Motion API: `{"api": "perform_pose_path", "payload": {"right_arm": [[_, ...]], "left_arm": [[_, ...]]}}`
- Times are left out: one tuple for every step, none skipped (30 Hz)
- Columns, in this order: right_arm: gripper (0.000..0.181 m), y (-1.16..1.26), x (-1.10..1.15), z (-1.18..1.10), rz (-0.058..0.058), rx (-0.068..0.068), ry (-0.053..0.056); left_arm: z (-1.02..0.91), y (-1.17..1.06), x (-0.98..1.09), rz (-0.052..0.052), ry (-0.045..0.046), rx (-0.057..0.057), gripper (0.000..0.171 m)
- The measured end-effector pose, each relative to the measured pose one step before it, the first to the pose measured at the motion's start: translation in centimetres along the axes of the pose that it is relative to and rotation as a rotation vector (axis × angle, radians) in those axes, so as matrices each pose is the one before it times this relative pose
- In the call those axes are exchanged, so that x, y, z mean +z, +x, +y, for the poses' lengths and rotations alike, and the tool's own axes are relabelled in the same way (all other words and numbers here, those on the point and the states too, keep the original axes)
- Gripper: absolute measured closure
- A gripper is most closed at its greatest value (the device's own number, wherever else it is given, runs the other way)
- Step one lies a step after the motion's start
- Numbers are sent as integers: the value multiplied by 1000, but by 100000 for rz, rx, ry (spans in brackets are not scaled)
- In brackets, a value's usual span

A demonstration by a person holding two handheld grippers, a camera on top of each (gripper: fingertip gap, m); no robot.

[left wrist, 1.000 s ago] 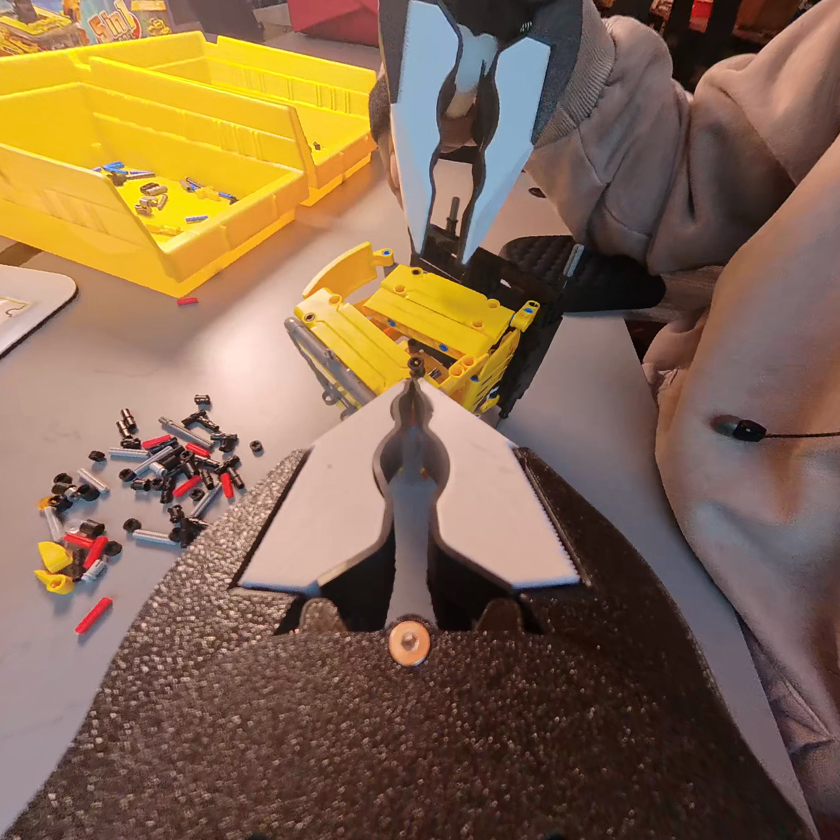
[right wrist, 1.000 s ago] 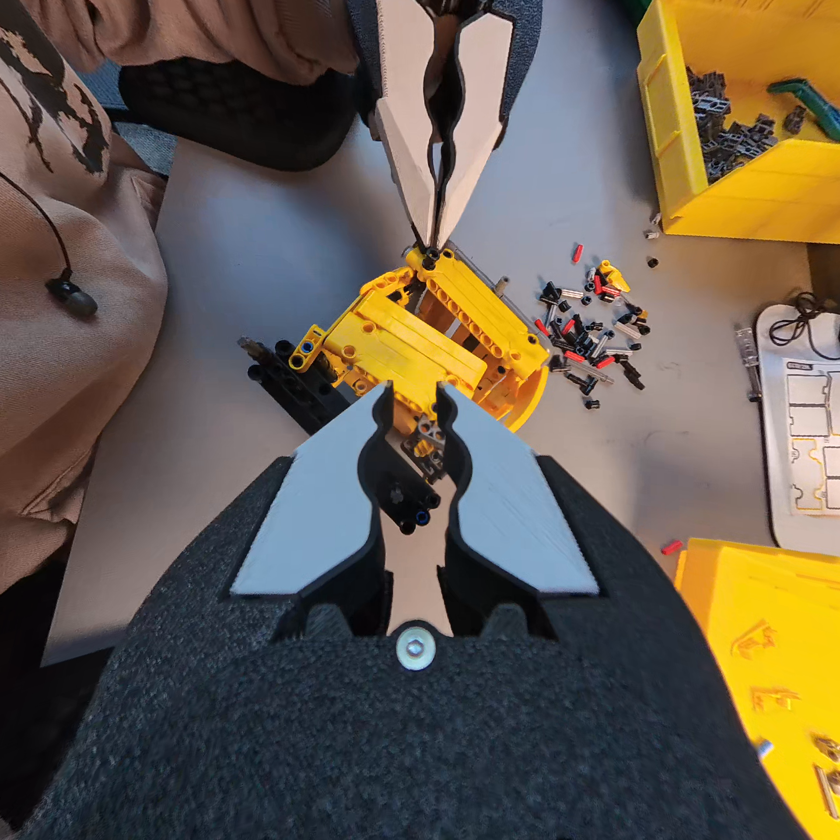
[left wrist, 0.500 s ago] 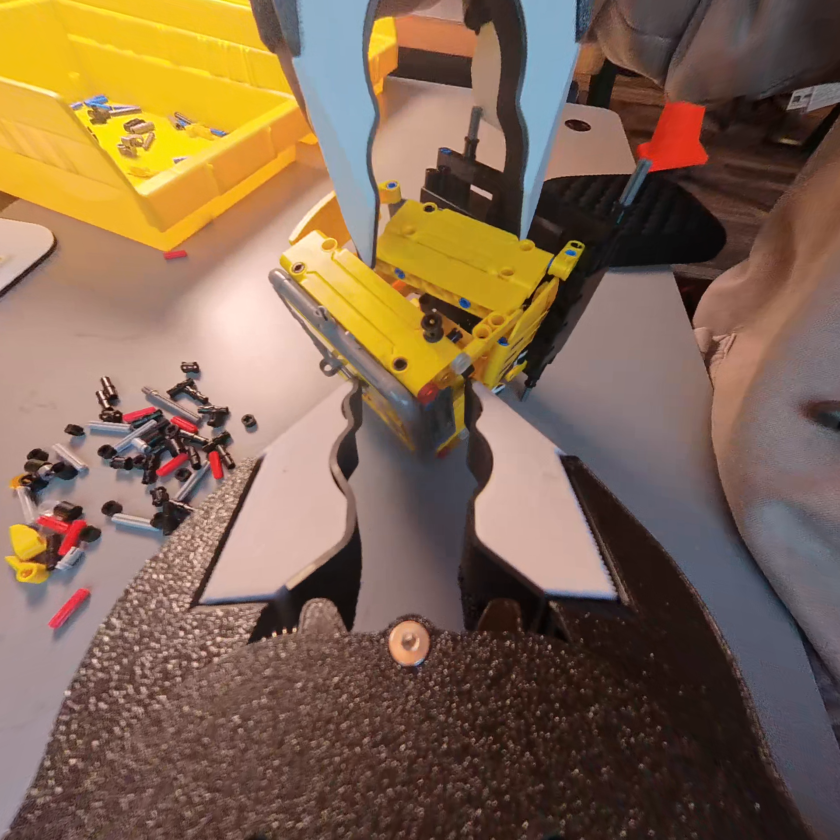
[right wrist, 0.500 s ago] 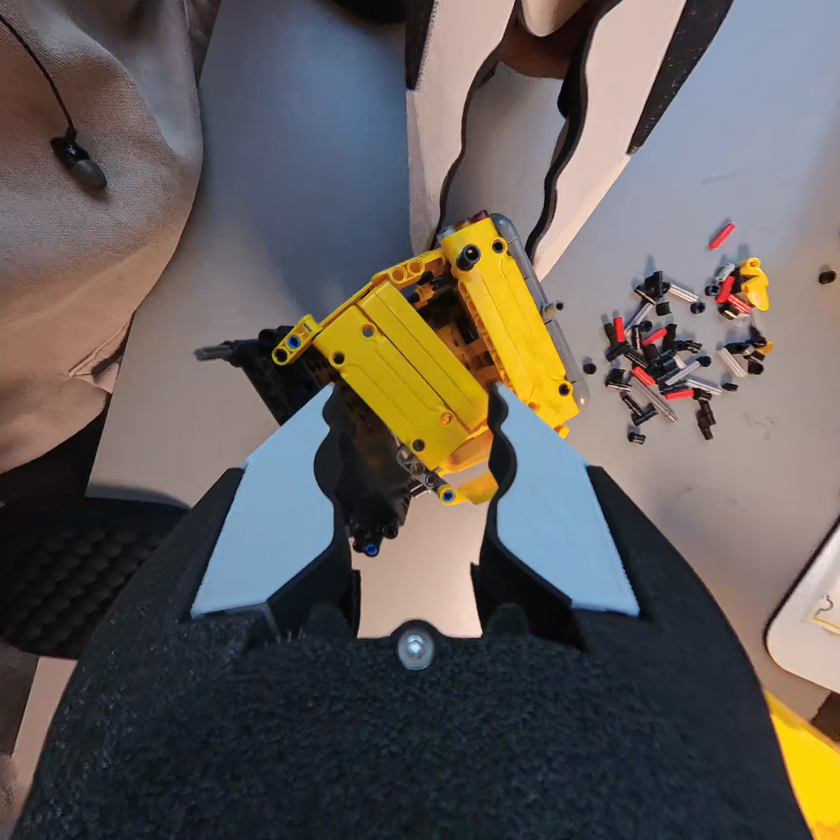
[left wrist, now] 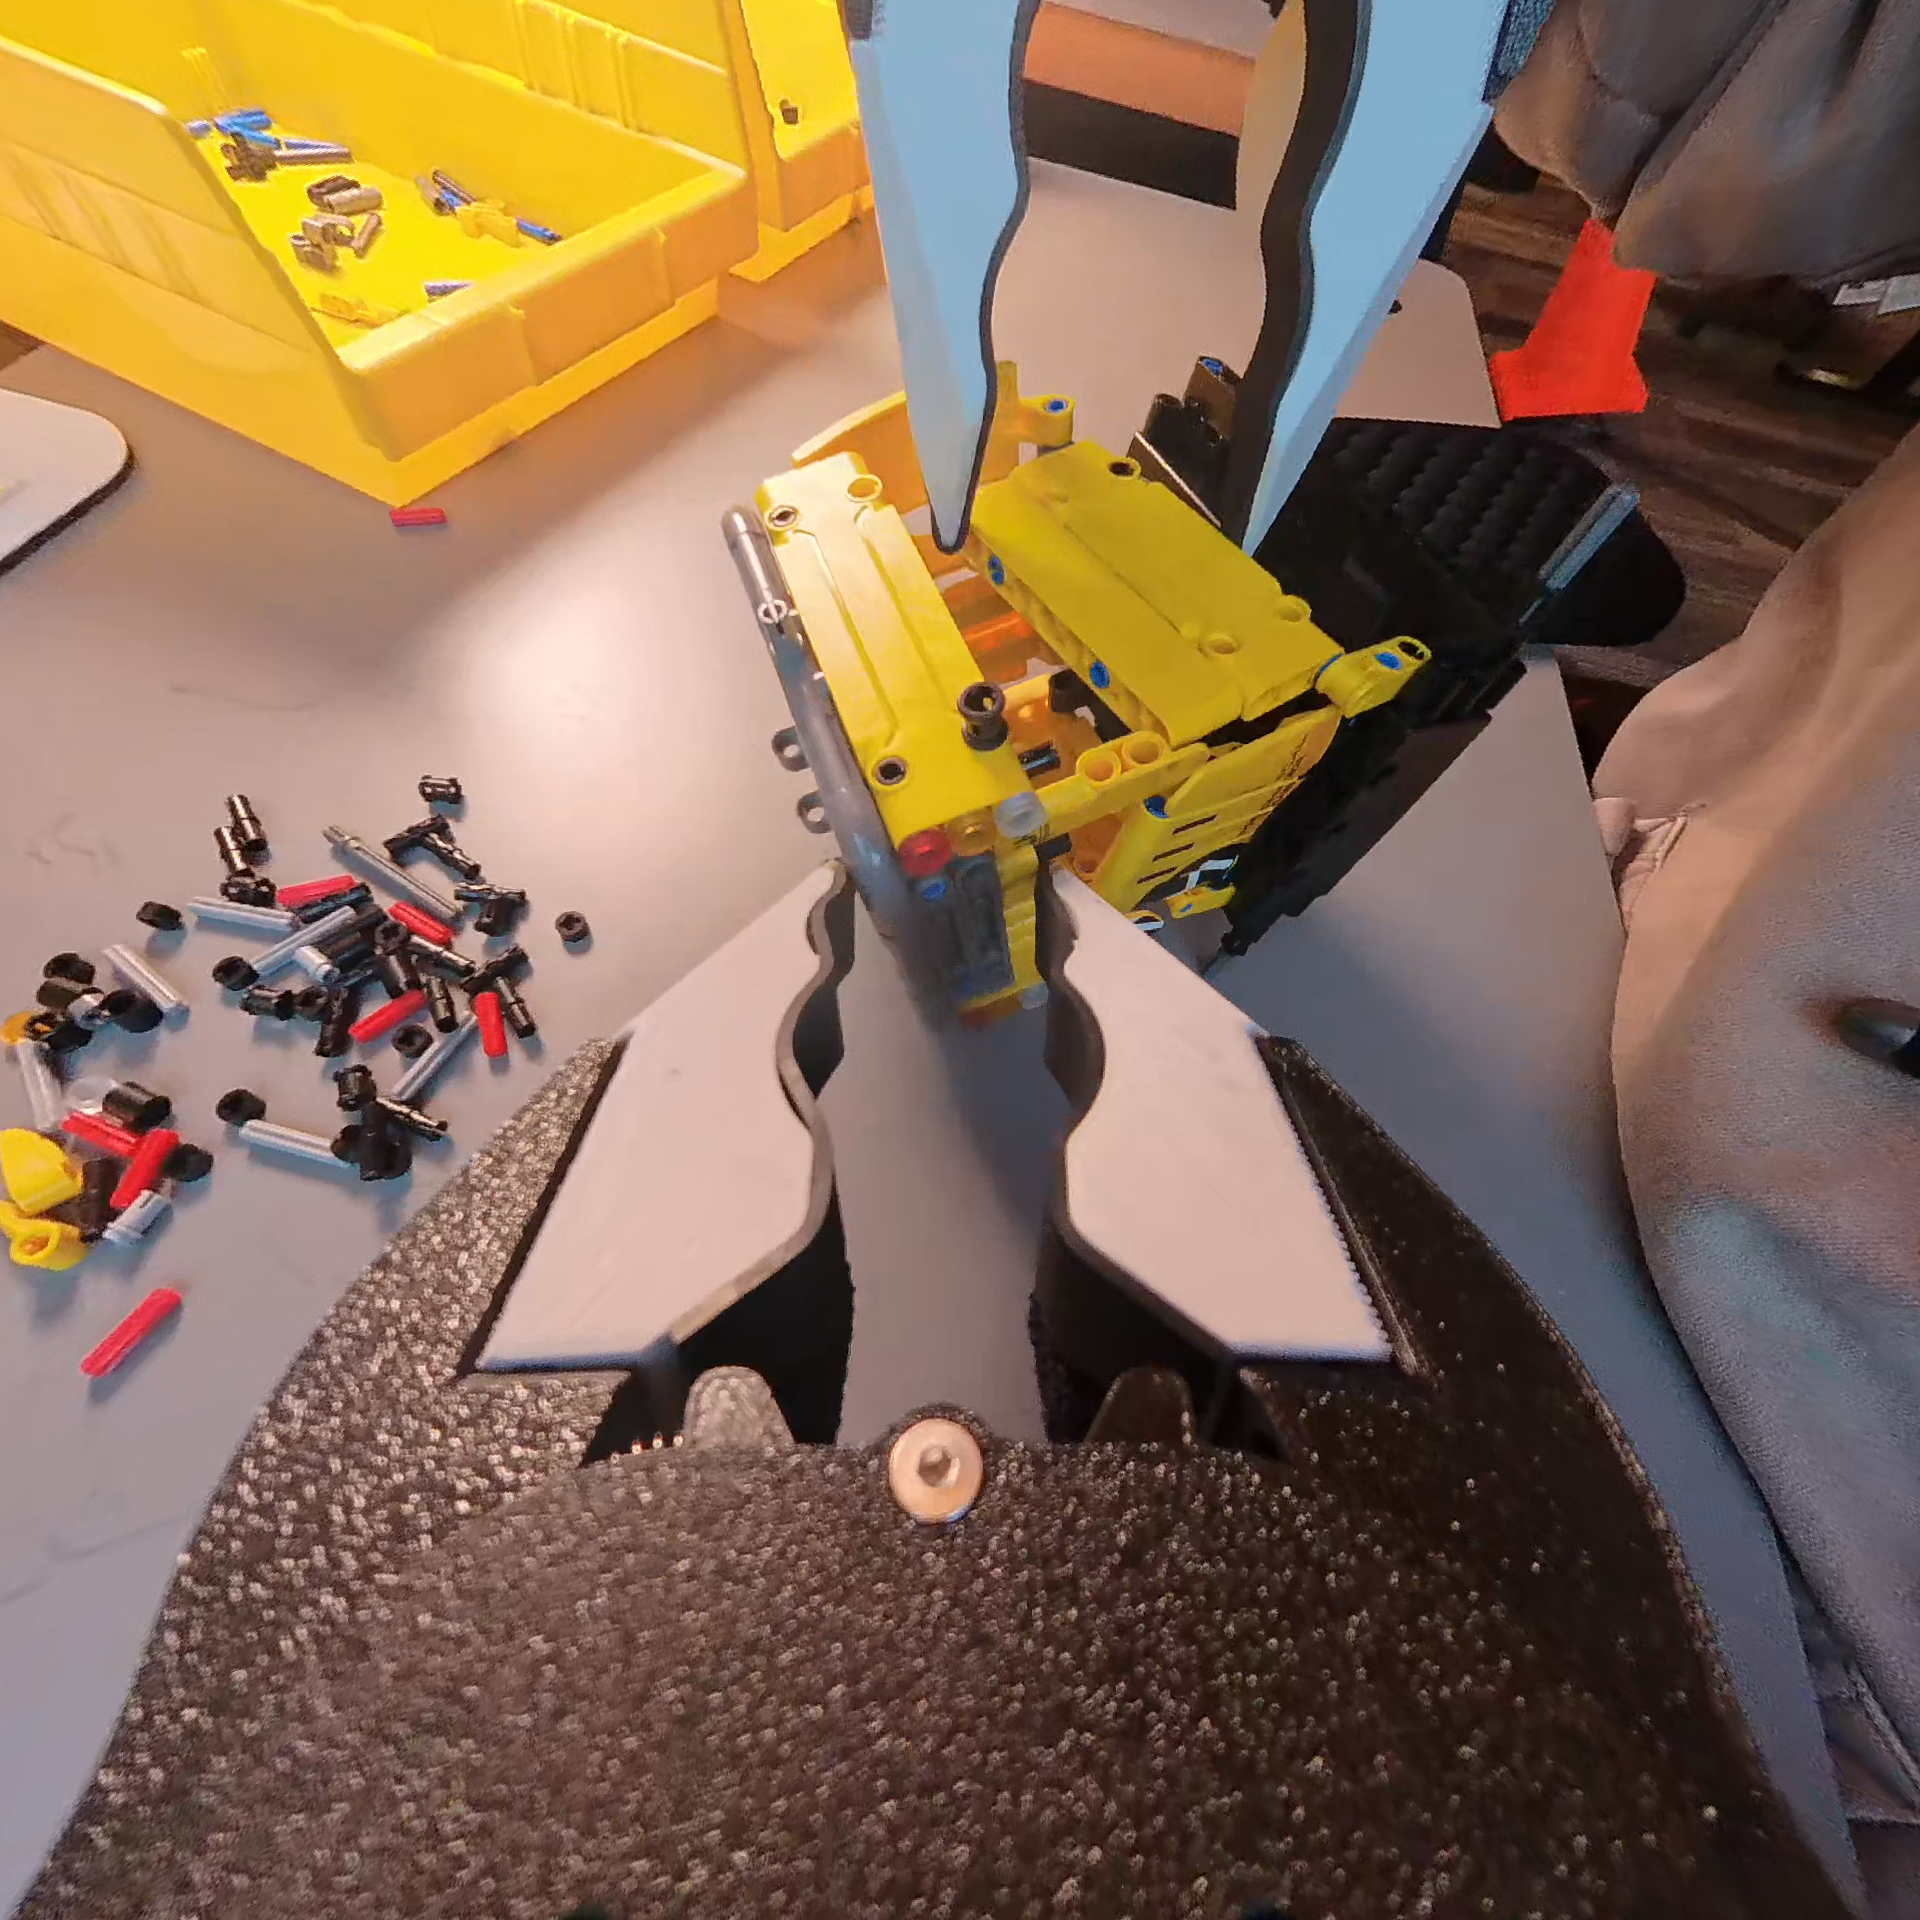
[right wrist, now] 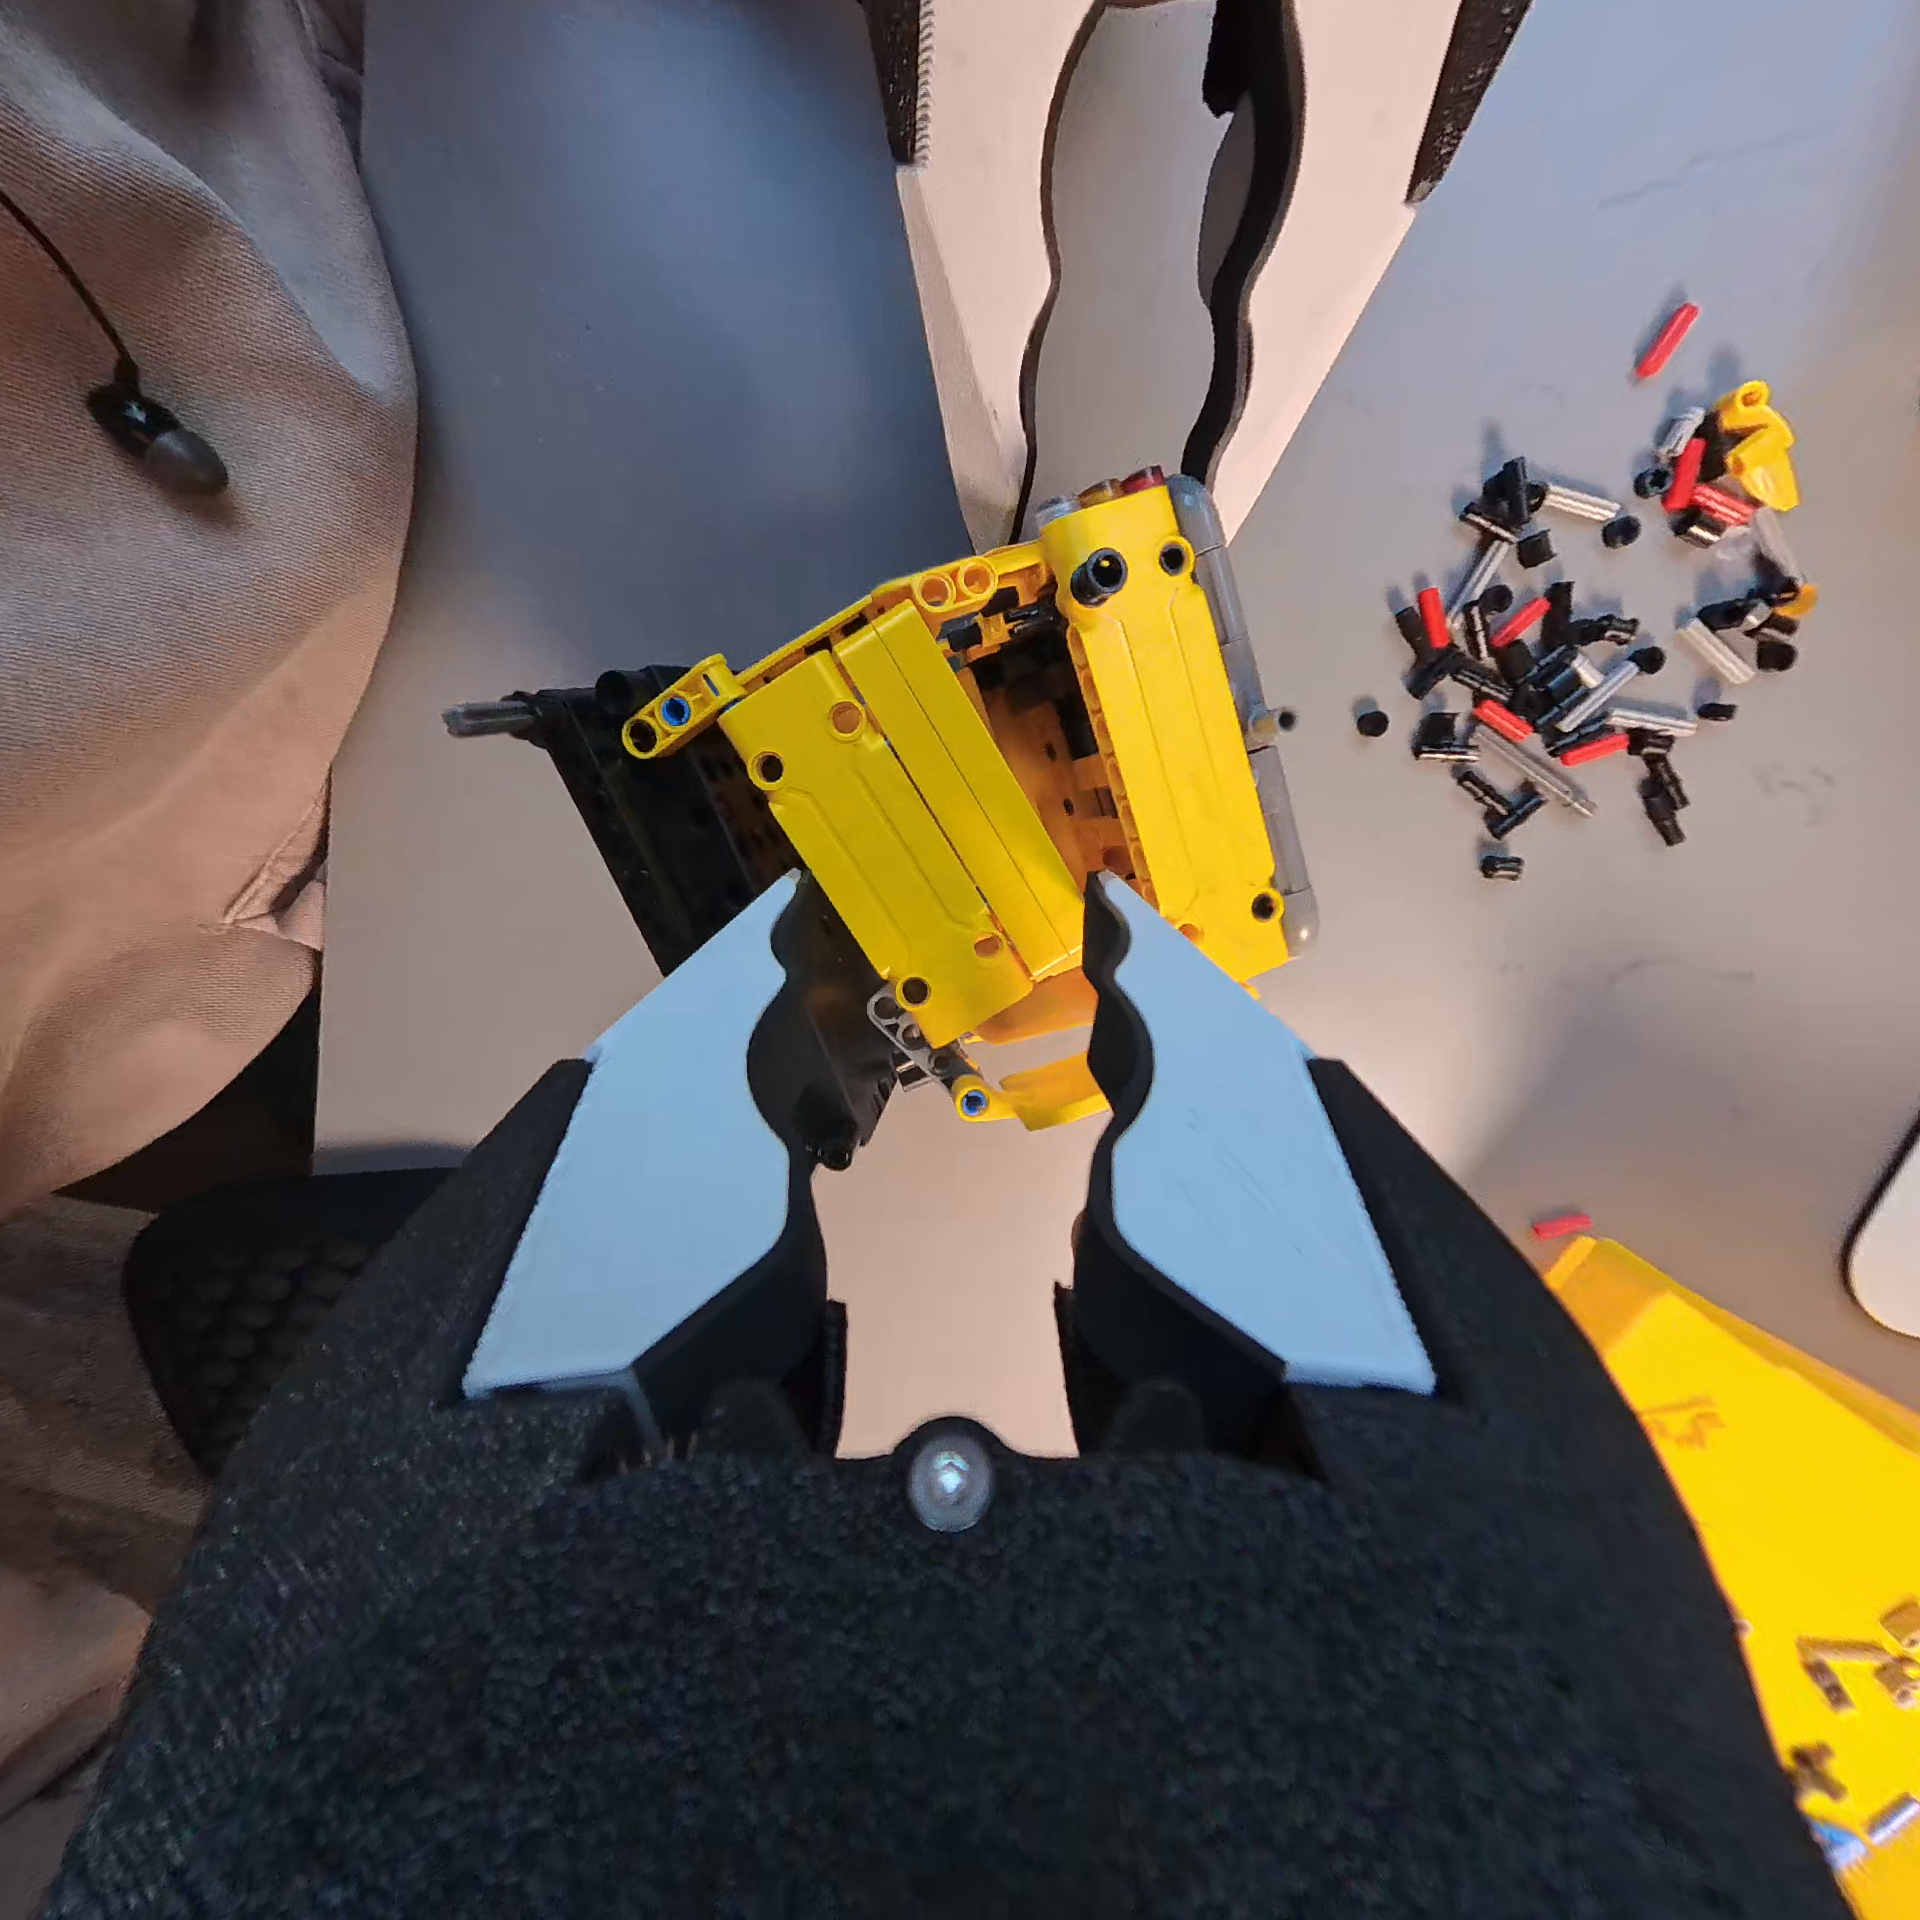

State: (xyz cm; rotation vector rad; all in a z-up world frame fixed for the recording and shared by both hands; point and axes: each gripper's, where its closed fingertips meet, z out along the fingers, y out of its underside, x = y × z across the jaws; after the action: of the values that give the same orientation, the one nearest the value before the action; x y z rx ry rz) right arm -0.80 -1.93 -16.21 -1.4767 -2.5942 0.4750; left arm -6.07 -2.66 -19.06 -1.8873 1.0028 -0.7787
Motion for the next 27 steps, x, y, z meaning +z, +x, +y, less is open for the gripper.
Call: {"api": "perform_pose_path", "payload": {"right_arm": [[132,-51,-41,99,387,4,-570],[134,-70,-26,95,-400,251,-170],[135,-101,-25,-11,-1036,295,800],[136,41,-17,-29,-325,778,1226],[136,155,8,-36,271,1691,1204],[136,146,-11,-63,554,1562,1311],[136,104,2,-51,412,1746,1127],[136,5,4,-47,49,1565,1163],[136,-33,17,-34,-138,1666,1070],[136,15,13,-76,61,1839,1610],[136,70,1,-131,205,1903,2423],[136,-70,-70,-114,-899,1579,3132],[138,-141,-221,-43,-1762,1433,3163],[138,19,-508,-372,-997,1759,5333],[131,123,-756,-554,-437,1876,6396],[126,-133,-867,-435,-1711,999,5418],[119,-647,-841,-296,-3799,-1556,4602],[114,-738,-689,-116,-2577,-3415,3373],[110,-411,-356,309,610,-4050,-91],[103,-491,29,666,1031,-4327,-3302],[96,-864,387,654,-938,-3607,-3808],[92,-526,665,582,736,-2944,-4270],[85,-411,857,555,880,-3193,-4717],[80,-194,899,296,1393,-2940,-3289],[78,123,835,400,2355,-2533,-3875],[77,531,694,444,3871,-2617,-4324],[78,604,400,45,3929,-2973,-1546]], "left_arm": [[-45,-40,39,-586,-150,-86,138],[-5,-62,5,-603,-300,-230,139],[14,-27,7,-179,-241,-701,139],[21,-118,-35,-396,3,-953,139],[7,-190,-51,-732,166,-1013,139],[4,-192,-46,-671,150,-997,139],[23,-114,-29,-308,44,-753,139],[13,-81,-14,-341,-47,-319,139],[11,-79,-10,-547,-81,-159,139],[47,-144,-15,-800,-246,-290,139],[66,-140,-55,-479,-270,-91,140],[27,63,-61,1038,266,166,139],[-76,185,-34,1425,972,655,140],[-38,64,2,375,646,407,139],[-31,-9,10,90,412,-156,139],[-25,10,18,294,514,-144,139],[-23,19,16,289,556,153,139],[-13,10,4,168,445,387,139],[-16,9,12,297,391,295,139],[-13,39,15,573,430,202,139],[-23,82,15,883,500,17,138],[-36,127,21,1095,480,-222,135],[-21,110,42,888,380,-206,132],[-18,31,57,225,235,19,131],[11,-21,63,-206,79,140,131],[9,-12,40,-186,-15,34,131],[10,21,4,-9,-63,60,132]]}}
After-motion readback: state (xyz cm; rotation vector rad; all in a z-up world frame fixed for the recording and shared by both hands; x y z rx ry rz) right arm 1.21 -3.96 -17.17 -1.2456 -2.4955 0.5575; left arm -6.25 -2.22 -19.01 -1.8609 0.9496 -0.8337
